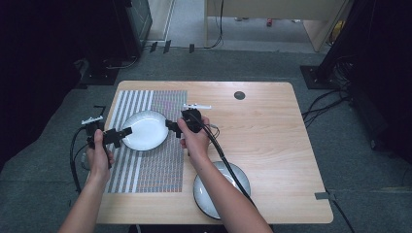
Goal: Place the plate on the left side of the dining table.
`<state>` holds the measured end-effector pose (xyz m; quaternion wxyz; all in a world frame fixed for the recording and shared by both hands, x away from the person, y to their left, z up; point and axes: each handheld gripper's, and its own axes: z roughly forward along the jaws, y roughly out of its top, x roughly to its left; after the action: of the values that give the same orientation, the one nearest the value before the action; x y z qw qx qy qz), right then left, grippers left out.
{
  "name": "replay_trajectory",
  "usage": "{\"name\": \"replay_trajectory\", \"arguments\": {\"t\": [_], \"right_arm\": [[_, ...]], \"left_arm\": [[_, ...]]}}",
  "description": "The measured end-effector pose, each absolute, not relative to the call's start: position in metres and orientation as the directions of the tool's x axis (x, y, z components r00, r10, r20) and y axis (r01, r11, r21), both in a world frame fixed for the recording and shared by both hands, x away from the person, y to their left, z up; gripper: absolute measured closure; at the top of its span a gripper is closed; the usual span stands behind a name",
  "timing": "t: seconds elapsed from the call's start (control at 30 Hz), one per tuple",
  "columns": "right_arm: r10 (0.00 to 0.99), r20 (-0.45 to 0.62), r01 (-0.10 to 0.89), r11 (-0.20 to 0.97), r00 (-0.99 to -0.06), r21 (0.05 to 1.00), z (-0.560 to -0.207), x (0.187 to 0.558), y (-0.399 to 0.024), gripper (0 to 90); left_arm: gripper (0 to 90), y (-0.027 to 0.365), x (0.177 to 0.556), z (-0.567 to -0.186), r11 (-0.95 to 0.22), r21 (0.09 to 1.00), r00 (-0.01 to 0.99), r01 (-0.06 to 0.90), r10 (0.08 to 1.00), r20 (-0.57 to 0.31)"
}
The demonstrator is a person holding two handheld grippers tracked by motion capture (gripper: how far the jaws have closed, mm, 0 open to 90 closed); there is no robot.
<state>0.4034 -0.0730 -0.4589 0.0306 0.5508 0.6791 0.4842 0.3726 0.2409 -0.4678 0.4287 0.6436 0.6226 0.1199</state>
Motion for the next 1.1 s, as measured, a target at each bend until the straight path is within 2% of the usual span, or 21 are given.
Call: {"name": "replay_trajectory", "arguments": {"t": [0.33,0.57,1.1], "right_arm": [[0.758,0.46,0.691,-0.017,-0.462,0.723,-0.442,0.377,-0.103,26.5],[0.784,0.44,0.673,-0.039,-0.438,0.739,-0.43,0.36,-0.132,21.9],[0.826,0.401,0.627,-0.077,-0.395,0.775,-0.434,0.325,-0.192,22.4]], "left_arm": [[18.3,0.23,0.355,-0.468,0.075,0.729,0.238,0.681,0.918,-0.316],[17.8,0.226,0.342,-0.464,0.064,0.748,0.256,0.661,0.917,-0.305],[17.4,0.216,0.31,-0.467,0.012,0.767,0.304,0.641,0.914,-0.268]]}}
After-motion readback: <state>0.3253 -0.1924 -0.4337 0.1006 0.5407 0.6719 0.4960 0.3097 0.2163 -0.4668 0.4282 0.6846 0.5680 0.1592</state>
